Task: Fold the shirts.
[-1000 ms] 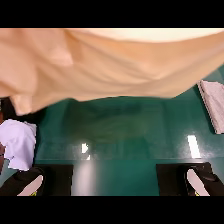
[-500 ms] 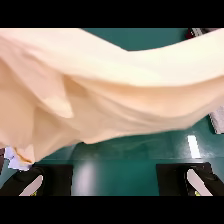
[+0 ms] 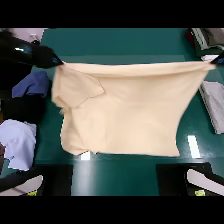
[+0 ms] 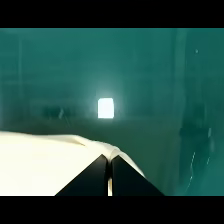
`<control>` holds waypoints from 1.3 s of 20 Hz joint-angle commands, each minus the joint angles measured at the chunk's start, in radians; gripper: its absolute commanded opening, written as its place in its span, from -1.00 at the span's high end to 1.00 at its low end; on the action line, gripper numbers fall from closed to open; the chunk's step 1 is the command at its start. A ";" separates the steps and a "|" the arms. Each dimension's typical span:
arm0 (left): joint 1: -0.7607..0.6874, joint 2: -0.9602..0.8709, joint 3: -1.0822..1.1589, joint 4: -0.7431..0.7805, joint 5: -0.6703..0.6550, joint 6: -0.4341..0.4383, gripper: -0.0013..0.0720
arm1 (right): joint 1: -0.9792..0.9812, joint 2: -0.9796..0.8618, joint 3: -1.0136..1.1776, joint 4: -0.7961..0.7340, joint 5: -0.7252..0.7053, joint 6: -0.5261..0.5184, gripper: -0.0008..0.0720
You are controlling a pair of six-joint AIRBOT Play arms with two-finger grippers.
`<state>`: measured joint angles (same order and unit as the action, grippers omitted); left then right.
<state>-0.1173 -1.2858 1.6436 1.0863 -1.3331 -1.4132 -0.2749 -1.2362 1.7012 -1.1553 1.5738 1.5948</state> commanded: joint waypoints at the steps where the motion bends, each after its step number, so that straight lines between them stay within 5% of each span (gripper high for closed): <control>1: 0.001 -0.225 -0.040 0.006 0.188 0.052 0.89 | 0.050 -0.117 -0.160 0.000 -0.216 -0.058 0.94; 7: 0.001 -0.332 -0.038 0.008 0.363 0.053 0.89 | 0.132 -0.183 -0.281 0.001 -0.498 -0.079 0.94; 8: 0.002 -0.332 -0.032 0.016 0.366 0.053 0.46 | 0.132 -0.189 -0.281 0.002 -0.513 -0.078 0.93; 9: 0.002 -0.332 -0.020 0.037 0.349 0.052 -0.36 | 0.131 -0.191 -0.281 0.003 -0.520 -0.078 0.81; 10: 0.002 -0.332 0.000 0.082 0.305 0.051 -0.69 | 0.128 -0.190 -0.280 0.002 -0.519 -0.078 0.09; 11: 0.002 -0.331 0.031 0.145 0.237 0.051 -0.69 | 0.115 -0.190 -0.272 0.003 -0.501 -0.078 -0.73; 13: 0.009 -0.321 0.082 0.258 0.088 0.039 -0.69 | 0.082 -0.182 -0.243 0.003 -0.422 -0.079 -0.76; 18: 0.168 -0.226 -0.002 0.184 -0.130 0.006 -0.69 | 0.005 -0.031 -0.340 0.003 -0.359 -0.121 -0.75; 21: 0.259 -0.100 -0.252 0.108 -0.128 0.021 -0.69 | -0.002 0.088 -0.481 0.003 -0.366 -0.145 -0.55; 26: 0.301 0.140 -0.754 0.085 0.044 0.037 -0.69 | -0.001 0.196 -0.646 0.011 -0.378 -0.149 -0.55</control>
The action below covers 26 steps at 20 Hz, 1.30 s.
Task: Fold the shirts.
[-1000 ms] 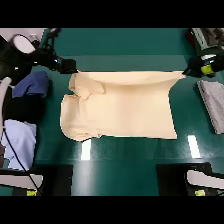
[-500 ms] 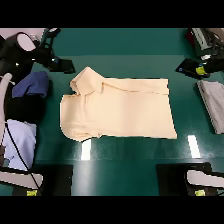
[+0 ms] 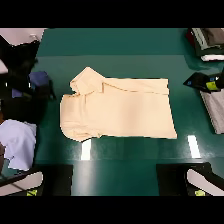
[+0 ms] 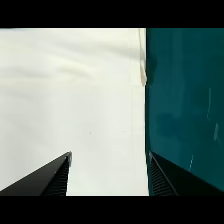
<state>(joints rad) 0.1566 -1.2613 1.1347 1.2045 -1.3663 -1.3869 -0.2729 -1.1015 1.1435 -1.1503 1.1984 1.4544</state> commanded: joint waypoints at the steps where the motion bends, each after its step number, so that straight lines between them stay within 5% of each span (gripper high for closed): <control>1: 0.027 0.133 -0.321 -0.073 0.103 0.037 -0.69 | -0.003 0.072 -0.106 0.007 0.000 -0.008 -0.55; 6: 0.027 0.131 -0.505 -0.142 0.261 0.040 -0.69 | -0.003 0.092 -0.108 0.008 0.029 -0.008 -0.55; 13: 0.027 0.131 -0.517 -0.163 0.300 0.040 -0.68 | -0.001 0.092 -0.066 0.008 0.054 -0.008 -0.55; 14: 0.027 0.131 -0.516 -0.178 0.303 0.043 -0.05 | -0.001 0.091 -0.067 0.006 0.070 -0.008 -0.55; 16: 0.027 0.131 -0.515 -0.202 0.309 0.060 0.87 | -0.001 0.091 -0.069 0.003 0.098 -0.009 -0.55; 21: 0.027 0.132 -0.452 -0.209 0.246 0.075 0.89 | -0.003 0.092 -0.163 -0.003 0.220 -0.027 -0.55; 26: 0.027 0.134 -0.383 -0.210 0.190 0.109 0.89 | -0.004 0.091 -0.411 -0.012 0.187 -0.027 -0.55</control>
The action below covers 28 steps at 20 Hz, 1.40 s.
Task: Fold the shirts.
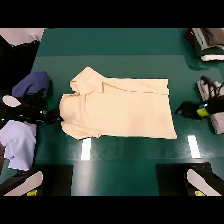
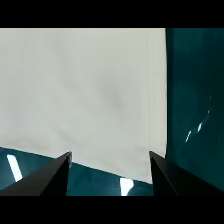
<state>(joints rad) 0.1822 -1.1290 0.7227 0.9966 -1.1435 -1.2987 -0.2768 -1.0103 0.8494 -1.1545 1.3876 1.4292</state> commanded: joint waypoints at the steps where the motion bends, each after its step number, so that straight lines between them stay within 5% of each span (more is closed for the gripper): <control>1: 0.001 0.002 0.029 -0.003 -0.036 0.024 0.89 | 0.000 0.000 -0.152 -0.033 -0.010 -0.002 -0.55; 9: 0.001 0.002 0.029 -0.006 -0.046 0.024 0.89 | 0.034 0.000 -0.290 -0.120 -0.076 -0.001 -0.55; 13: 0.001 0.002 0.029 -0.006 -0.059 0.024 0.90 | 0.087 0.000 -0.290 -0.120 -0.130 -0.001 -0.02; 15: 0.001 0.005 0.029 -0.006 -0.071 0.024 0.90 | 0.090 0.000 -0.290 -0.121 -0.128 -0.001 0.93; 22: 0.001 0.191 0.143 -0.006 -0.128 0.013 0.90 | 0.090 0.165 -0.074 -0.022 -0.103 -0.002 0.94; 28: 0.001 0.362 0.509 -0.018 -0.181 -0.064 0.90 | 0.061 0.370 0.292 -0.014 -0.190 0.028 0.94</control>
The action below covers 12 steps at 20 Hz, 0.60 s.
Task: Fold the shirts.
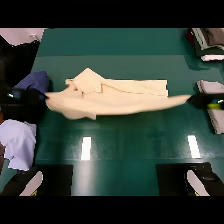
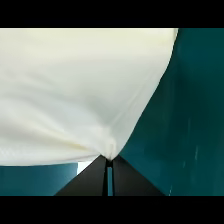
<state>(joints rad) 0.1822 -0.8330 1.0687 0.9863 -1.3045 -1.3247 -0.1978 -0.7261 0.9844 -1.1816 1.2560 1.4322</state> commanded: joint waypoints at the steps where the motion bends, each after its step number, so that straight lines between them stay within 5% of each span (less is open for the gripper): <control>1: 0.001 0.074 0.245 -0.015 -0.031 -0.039 0.90 | -0.034 0.106 0.213 0.013 -0.073 0.030 0.94; 12: 0.001 0.080 1.016 -0.059 -0.039 -0.143 0.90 | -0.087 0.135 0.719 0.012 -0.036 0.034 0.94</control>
<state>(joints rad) 0.1822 -0.7544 1.9194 0.9451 -1.3453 -1.4277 -0.2817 -0.5941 1.5837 -1.1687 1.2011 1.4635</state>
